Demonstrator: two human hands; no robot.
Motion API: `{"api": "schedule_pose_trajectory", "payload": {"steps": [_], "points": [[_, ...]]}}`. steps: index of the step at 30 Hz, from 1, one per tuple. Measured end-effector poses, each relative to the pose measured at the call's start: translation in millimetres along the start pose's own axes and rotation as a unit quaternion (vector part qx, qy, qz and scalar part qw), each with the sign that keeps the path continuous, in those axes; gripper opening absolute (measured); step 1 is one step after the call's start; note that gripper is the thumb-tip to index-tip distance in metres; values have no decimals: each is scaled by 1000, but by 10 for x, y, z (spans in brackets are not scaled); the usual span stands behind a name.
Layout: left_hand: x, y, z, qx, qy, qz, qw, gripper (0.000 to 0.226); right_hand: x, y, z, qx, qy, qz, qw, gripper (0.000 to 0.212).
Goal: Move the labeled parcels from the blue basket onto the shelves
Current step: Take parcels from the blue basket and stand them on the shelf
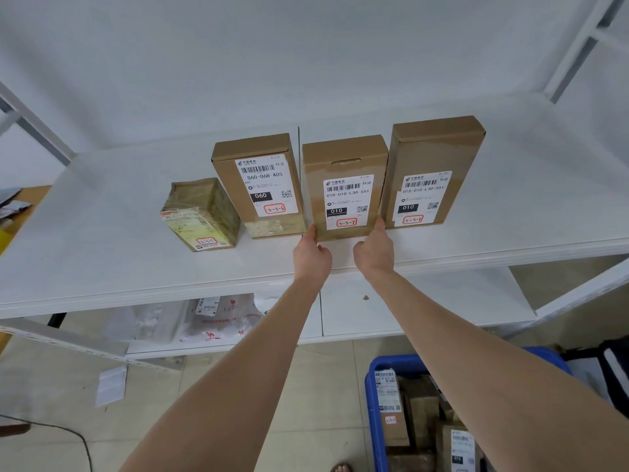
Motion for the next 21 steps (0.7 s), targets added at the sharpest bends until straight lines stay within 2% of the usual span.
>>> {"api": "schedule_pose_trajectory", "payload": {"steps": [16,21], "points": [[-44,-33,71,-12,-13,-5,1000,59,-79,-4,-34,-3,-3,-4,1000,59],[-35,-54,120,-49,-5,-1,999,50,-69,-48,-37,1,-1,-13,1000,60]]}}
Point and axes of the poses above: each hand's wrist, its own x-axis away from the middle knuckle, its own y-axis out of the palm, z = x × y, the point moved 2 cm from there along -x, towards the middle knuckle, and after that the axes turned 6 degrees about x, right-handed, at the moved point
